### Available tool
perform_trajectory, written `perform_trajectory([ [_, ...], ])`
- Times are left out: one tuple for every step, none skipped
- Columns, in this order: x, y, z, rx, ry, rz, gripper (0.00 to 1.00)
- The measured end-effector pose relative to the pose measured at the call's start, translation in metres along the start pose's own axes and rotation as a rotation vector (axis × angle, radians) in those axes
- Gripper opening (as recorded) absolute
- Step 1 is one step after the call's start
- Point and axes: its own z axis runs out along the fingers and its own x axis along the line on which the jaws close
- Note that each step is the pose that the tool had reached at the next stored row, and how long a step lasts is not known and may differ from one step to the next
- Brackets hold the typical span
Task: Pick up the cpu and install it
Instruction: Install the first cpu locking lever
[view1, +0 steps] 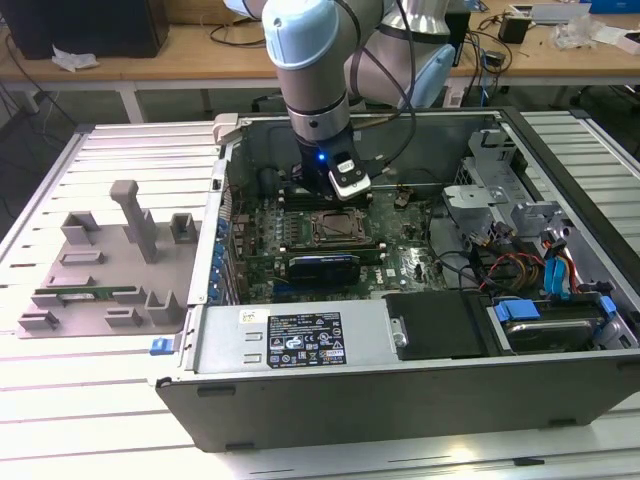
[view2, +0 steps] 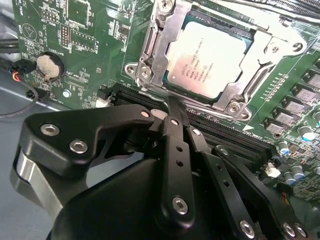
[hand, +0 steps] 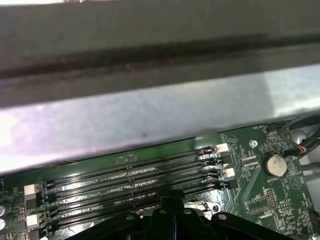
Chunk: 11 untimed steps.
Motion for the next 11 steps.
perform_trajectory([
  [-0.0001, 0.0001, 0.0003, -0.0004, -0.0008, 0.0, 0.11],
  [-0.0001, 0.0001, 0.0003, -0.0005, -0.0005, 0.0, 0.11],
  [0.0, 0.0001, 0.0003, -0.0006, -0.0004, 0.0, 0.11],
  [0.0, 0.0001, 0.0002, -0.0005, -0.0003, 0.0, 0.11],
  [0.0, 0.0002, -0.0004, 0.0001, 0.0, 0.0, 0.11],
  [-0.0002, 0.0003, -0.0013, 0.0004, -0.0001, 0.001, 0.11],
  [-0.0004, 0.0006, -0.0023, 0.0001, -0.0004, 0.001, 0.11],
  [-0.0014, 0.0023, -0.0093, 0.0017, -0.0017, 0.005, 0.11],
  [-0.0017, 0.0031, -0.0113, 0.0037, -0.0033, 0.011, 0.11],
  [-0.0016, 0.0032, -0.0114, 0.0051, -0.0058, 0.02, 0.11],
  [-0.0014, 0.0033, -0.0114, 0.0063, -0.008, 0.027, 0.11],
])
